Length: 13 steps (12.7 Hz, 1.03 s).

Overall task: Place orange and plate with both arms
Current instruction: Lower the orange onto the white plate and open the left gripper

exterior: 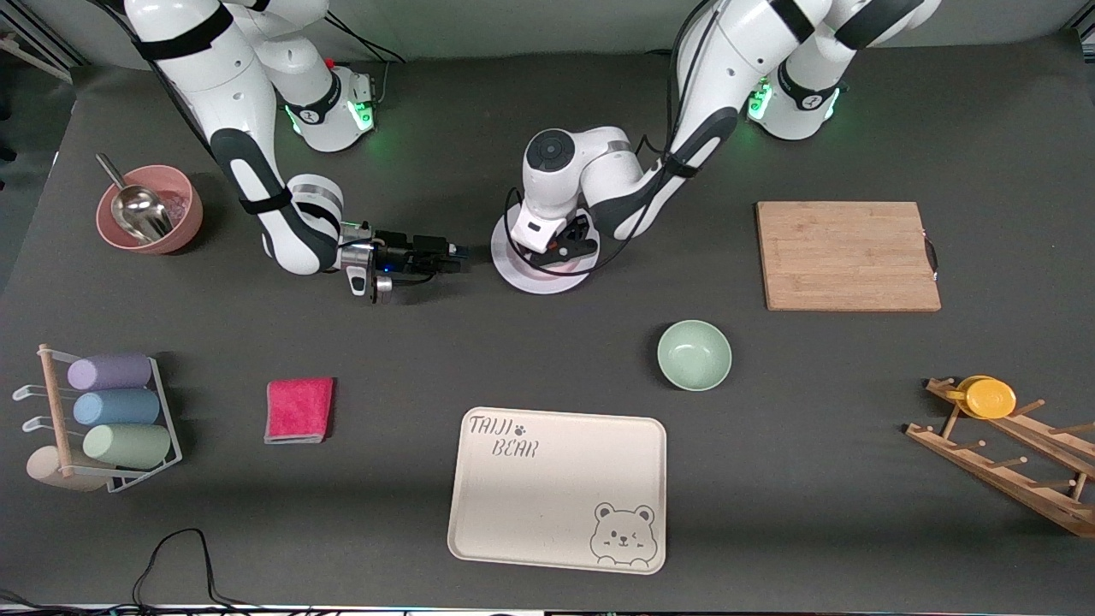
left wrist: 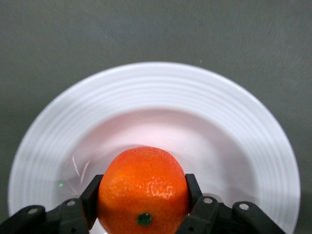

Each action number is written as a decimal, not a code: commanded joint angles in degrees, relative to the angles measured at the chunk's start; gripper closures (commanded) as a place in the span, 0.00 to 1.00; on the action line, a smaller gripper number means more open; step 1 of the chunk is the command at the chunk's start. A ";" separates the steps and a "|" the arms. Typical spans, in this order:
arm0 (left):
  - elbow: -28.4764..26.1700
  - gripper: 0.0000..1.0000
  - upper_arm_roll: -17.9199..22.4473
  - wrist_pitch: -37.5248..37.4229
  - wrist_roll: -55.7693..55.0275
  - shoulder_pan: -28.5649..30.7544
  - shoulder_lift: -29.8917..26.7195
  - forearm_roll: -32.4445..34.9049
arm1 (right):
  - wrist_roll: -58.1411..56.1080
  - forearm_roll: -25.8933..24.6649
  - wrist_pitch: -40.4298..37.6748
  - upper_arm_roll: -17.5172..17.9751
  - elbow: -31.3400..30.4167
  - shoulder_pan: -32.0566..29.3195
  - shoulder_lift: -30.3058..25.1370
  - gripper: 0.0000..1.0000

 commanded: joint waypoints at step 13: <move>6.46 0.00 -20.50 -32.10 18.82 27.68 -17.75 -9.63 | -1.73 6.21 2.70 0.26 -0.37 4.70 0.53 0.01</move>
